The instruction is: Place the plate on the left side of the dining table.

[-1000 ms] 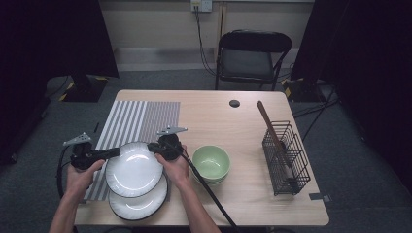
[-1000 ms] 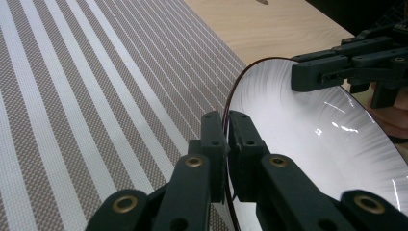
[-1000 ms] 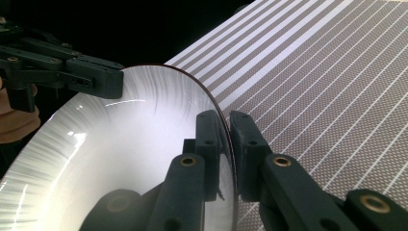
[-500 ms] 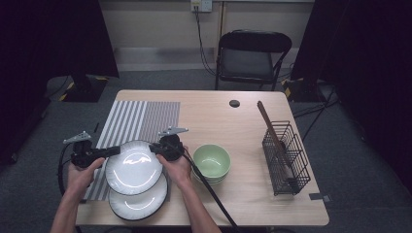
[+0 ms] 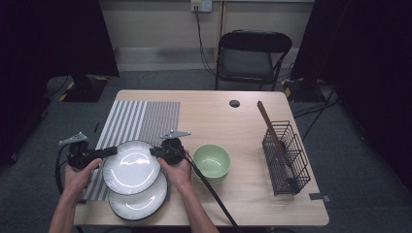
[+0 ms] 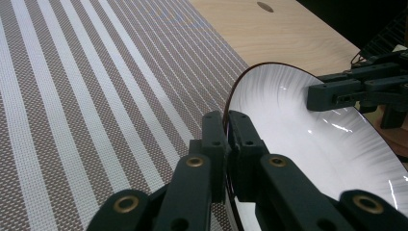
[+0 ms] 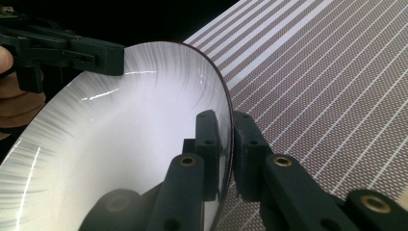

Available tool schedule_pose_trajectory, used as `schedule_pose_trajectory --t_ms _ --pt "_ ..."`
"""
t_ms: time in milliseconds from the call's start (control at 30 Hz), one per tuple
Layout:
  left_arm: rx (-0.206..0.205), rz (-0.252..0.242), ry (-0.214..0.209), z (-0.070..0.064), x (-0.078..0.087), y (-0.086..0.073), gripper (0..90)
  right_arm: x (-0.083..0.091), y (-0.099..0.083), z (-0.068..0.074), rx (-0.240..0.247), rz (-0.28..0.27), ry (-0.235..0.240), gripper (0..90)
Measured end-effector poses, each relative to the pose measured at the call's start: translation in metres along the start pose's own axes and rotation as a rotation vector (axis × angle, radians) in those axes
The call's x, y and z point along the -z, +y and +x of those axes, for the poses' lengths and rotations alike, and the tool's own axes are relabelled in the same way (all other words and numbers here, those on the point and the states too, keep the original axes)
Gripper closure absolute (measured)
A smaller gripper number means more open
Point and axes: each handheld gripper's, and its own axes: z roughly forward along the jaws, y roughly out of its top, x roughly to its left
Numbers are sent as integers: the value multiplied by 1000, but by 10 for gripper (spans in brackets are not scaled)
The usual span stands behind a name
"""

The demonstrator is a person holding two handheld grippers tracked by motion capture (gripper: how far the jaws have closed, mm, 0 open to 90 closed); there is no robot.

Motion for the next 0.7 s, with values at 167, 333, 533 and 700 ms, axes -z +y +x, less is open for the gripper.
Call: schedule_pose_trajectory --t_ms 167,333,533,700 --pt "-8 13 -6 -1 0 -2 803 1 -1 0 4 -13 4 840" --pt "-12 28 18 -4 7 -8 698 1 -1 -1 -3 -13 7 842" --pt "6 36 36 -6 22 -22 655 0 -1 -1 -6 -12 8 842" --pt "19 44 16 -9 24 -29 659 0 -1 -1 -3 -11 2 841"
